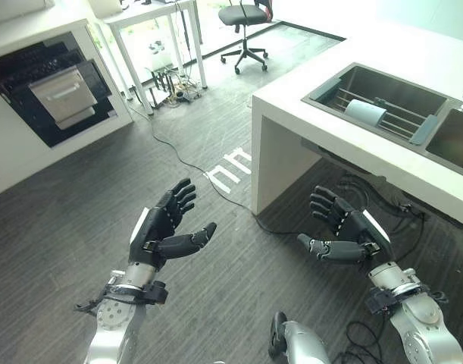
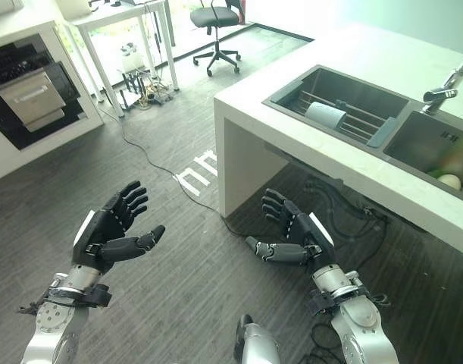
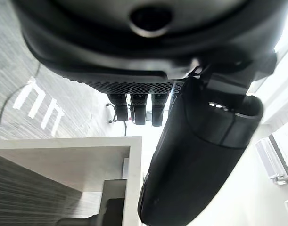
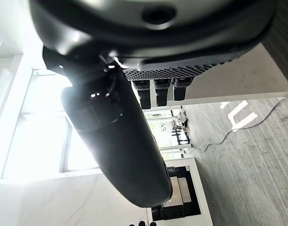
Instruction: Place the dishes in the dishwasher.
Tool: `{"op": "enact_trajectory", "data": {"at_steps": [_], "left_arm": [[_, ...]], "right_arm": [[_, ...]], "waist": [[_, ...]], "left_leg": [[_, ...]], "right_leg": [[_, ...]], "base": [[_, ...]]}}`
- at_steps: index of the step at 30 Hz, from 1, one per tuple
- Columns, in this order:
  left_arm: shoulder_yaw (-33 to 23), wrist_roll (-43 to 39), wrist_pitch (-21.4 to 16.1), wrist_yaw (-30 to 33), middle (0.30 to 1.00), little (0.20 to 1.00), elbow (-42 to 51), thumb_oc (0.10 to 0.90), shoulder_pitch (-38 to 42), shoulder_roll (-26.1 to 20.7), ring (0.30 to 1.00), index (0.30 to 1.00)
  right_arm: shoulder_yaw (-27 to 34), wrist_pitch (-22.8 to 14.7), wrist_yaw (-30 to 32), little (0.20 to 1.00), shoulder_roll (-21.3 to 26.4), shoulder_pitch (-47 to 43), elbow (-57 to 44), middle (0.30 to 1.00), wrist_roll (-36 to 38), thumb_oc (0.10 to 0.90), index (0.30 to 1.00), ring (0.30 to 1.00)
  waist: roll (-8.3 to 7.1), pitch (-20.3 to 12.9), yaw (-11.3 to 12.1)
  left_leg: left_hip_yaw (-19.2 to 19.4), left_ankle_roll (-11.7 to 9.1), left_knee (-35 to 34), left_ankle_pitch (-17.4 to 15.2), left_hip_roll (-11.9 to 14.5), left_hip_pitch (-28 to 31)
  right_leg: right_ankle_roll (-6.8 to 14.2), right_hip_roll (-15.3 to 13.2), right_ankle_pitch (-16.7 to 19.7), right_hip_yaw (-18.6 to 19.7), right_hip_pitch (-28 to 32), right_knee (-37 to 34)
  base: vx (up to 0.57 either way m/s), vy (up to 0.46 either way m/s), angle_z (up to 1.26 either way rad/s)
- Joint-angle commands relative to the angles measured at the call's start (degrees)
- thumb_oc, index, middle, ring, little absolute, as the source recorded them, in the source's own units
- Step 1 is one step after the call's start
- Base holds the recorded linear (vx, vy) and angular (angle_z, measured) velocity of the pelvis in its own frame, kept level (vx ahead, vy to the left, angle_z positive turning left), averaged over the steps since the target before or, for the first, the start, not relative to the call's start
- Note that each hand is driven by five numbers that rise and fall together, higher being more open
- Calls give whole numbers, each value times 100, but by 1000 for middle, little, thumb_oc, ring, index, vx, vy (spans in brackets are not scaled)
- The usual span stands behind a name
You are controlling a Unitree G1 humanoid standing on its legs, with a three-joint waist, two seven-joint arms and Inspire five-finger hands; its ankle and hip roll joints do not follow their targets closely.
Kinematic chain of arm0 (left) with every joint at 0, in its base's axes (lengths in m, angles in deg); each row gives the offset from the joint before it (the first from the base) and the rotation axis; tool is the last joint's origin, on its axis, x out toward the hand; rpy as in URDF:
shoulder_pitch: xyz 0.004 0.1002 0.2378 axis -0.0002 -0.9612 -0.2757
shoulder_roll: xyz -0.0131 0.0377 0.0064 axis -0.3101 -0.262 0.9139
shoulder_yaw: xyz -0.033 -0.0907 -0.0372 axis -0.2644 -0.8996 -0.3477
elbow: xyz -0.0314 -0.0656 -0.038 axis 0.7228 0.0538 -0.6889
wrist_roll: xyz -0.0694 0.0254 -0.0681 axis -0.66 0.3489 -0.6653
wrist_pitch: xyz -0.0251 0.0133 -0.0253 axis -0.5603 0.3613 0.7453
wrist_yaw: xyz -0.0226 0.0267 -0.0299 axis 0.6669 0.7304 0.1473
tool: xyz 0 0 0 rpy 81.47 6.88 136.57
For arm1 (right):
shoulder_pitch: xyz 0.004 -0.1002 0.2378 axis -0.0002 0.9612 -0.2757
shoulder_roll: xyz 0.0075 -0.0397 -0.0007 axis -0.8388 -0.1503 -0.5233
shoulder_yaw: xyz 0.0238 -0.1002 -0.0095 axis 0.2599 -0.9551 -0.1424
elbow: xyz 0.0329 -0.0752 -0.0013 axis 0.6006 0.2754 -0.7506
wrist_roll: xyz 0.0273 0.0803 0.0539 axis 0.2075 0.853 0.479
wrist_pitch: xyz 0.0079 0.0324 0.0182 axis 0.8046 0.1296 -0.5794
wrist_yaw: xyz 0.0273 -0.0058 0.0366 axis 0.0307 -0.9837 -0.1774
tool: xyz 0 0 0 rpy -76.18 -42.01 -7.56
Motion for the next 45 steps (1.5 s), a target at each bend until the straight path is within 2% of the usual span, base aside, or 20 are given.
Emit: {"op": "enact_trajectory", "data": {"at_steps": [1, 2, 3, 5, 6, 7, 8, 9, 10, 11, 12, 14, 16, 19, 20, 23, 28, 32, 36, 45], "left_arm": [[-352, -211, -829, -19, 900, 900, 751, 800, 185, -360, 900, 900], [-327, -227, -888, -6, 900, 900, 848, 800, 244, -314, 900, 900], [-315, -235, -993, 32, 900, 900, 963, 800, 264, -297, 900, 900], [-347, -308, -1098, -70, 900, 900, 1076, 800, 190, -239, 900, 900], [-380, -302, -1118, -104, 900, 900, 1121, 800, 164, -229, 900, 900], [-479, -338, -1172, -127, 900, 900, 1206, 800, 80, -229, 900, 900], [-528, -365, -1258, -136, 900, 900, 1226, 800, 41, -243, 900, 900], [-592, -425, -1380, -136, 900, 900, 1269, 800, -19, -257, 900, 900], [-650, -500, -1473, -78, 900, 900, 1344, 800, -98, -237, 900, 900], [-720, -592, -1550, -104, 900, 900, 1402, 800, -190, -197, 900, 900], [-763, -682, -1619, -231, 900, 900, 1455, 800, -228, -156, 900, 900], [-782, -744, -1672, -319, 900, 900, 1515, 800, -214, -153, 900, 900], [-777, -767, -1585, -259, 900, 900, 1511, 800, -144, -184, 900, 900], [-769, -897, -1405, -243, 900, 900, 1510, 800, 5, -225, 900, 900], [-801, -801, -1343, -110, 900, 900, 1549, 800, 113, -250, 900, 900], [-810, -868, -1257, -71, 900, 900, 1570, 800, 207, -276, 900, 900], [-874, -773, -1393, -122, 900, 900, 1828, 800, 247, -322, 900, 900], [-871, -823, -1551, -442, 900, 900, 2031, 800, 249, -394, 900, 900], [-906, -715, -1626, -403, 900, 900, 2036, 800, 335, -587, 900, 900], [-785, 35, -1177, -285, 900, 900, 2026, 800, 358, -673, 900, 900]], "right_arm": [[500, -750, 154, 900, 51, -220, -714, 900, 310, 800, 900, 900], [584, -770, 187, 900, 91, -203, -808, 900, 352, 800, 900, 900], [643, -803, 142, 900, 134, -169, -944, 900, 379, 800, 900, 900], [681, -877, 18, 900, 138, -119, -1026, 900, 345, 800, 900, 900], [689, -841, 17, 900, 155, -131, -1060, 900, 385, 800, 900, 900], [716, -732, -73, 900, 155, -218, -1068, 900, 537, 800, 900, 900], [712, -693, -146, 900, 126, -268, -1051, 900, 580, 800, 900, 900], [696, -653, -236, 900, 68, -311, -1036, 900, 562, 800, 900, 900], [633, -600, -332, 900, 8, -319, -1068, 900, 474, 800, 900, 900], [608, -538, -412, 900, -24, -286, -1150, 900, 412, 800, 900, 900], [631, -502, -390, 900, 47, -254, -1233, 900, 433, 800, 900, 900], [655, -468, -295, 900, 131, -277, -1319, 900, 481, 800, 900, 900], [708, -412, -237, 900, 124, -213, -1388, 900, 507, 800, 900, 900], [825, -404, -163, 900, 45, 3, -1497, 900, 570, 800, 900, 900], [934, -415, -83, 900, -39, 125, -1532, 900, 628, 800, 900, 900], [948, -385, 39, 900, -147, 140, -1517, 900, 664, 800, 900, 900], [928, -390, 48, 900, -303, 197, -1584, 900, 596, 800, 900, 900], [805, -300, 4, 900, -375, 148, -1519, 900, 697, 800, 900, 900], [633, -230, -106, 900, -298, -140, -1414, 900, 766, 800, 900, 900], [595, -50, 86, 900, -153, -266, -1354, 900, 735, 800, 900, 900]], "waist": [[-199, -509, -81], [-233, -514, -65], [-411, -442, -36], [-490, -334, 10], [-476, -267, 39], [-453, -241, 85], [-408, -237, 100], [-255, -246, 98], [-113, -283, 167], [-28, -294, 259], [29, -287, 328], [54, -273, 384], [67, -299, 318], [15, -377, 223], [-46, -432, 170], [-91, -445, 153], [-104, -444, 172], [-104, -384, 201], [-110, -248, 284], [-144, -408, 269]], "left_leg": [[199, 255, 317, 285, 344, -644], [262, 11, 317, 1126, 418, -483], [352, -142, 1137, 1724, 454, -756], [223, -65, 2057, 1657, 542, -1467], [162, 88, 1845, 1394, 528, -1704], [188, 205, 921, 1276, 470, -1609], [176, 216, 317, 1294, 478, -1617], [4, 189, 317, 971, 577, -1922], [-529, 118, 317, 701, 555, -2353], [-922, -4, 317, 912, 539, -2696], [-993, -44, 317, 1062, 555, -2917], [-1066, -54, 317, 1134, 619, -3046], [-926, 12, 317, 1025, 633, -2919], [-820, 151, 317, 824, 548, -2655], [-788, 238, 317, 707, 446, -2503], [-796, 329, 317, 627, 337, -2383], [-741, 456, 317, 560, 264, -2313], [-680, 574, 317, 523, 212, -2245], [-308, 482, 317, 423, 430, -2126], [-88, 545, 317, 223, 403, -1985]], "right_leg": [[1006, 31, 373, 75, 203, -1131], [877, 93, 206, 97, 344, -1131], [723, 88, 61, 284, 520, -1131], [626, 155, -12, 449, 673, -1131], [666, 271, -40, 601, 759, -1131], [744, 411, -91, 875, 820, -1131], [784, 509, -106, 1025, 815, -1131], [830, 723, -152, 1185, 810, -1131], [872, 926, -256, 1399, 867, -1131], [848, 1076, -405, 1561, 1005, -1131], [818, 1151, -551, 1661, 1166, -1131], [843, 1062, -639, 1657, 1282, -1131], [908, 944, -666, 1639, 1372, -1131], [1016, 722, -615, 1567, 1411, -1131], [1098, 545, -515, 1497, 1367, -1131], [1165, 379, -390, 1405, 1317, -1131], [1224, 238, -290, 1295, 1343, -1131], [1278, 216, 320, 894, 1405, -1131], [1257, -65, 341, 305, 830, -1131], [1226, -13, -19, 461, 743, -1131]], "base": [[396, -383, -32], [443, -506, -47], [362, -454, -27], [250, -268, -60], [315, -40, -98], [313, 79, -109], [312, 192, -159], [322, 267, -195], [414, 311, -212], [473, 347, -126], [434, 339, -152], [282, 290, -130], [236, 312, -90], [243, 303, -47], [223, 264, -17], [149, 201, 35], [75, 157, 5], [54, 118, -17], [-48, -37, -79], [22, -86, -11]]}}
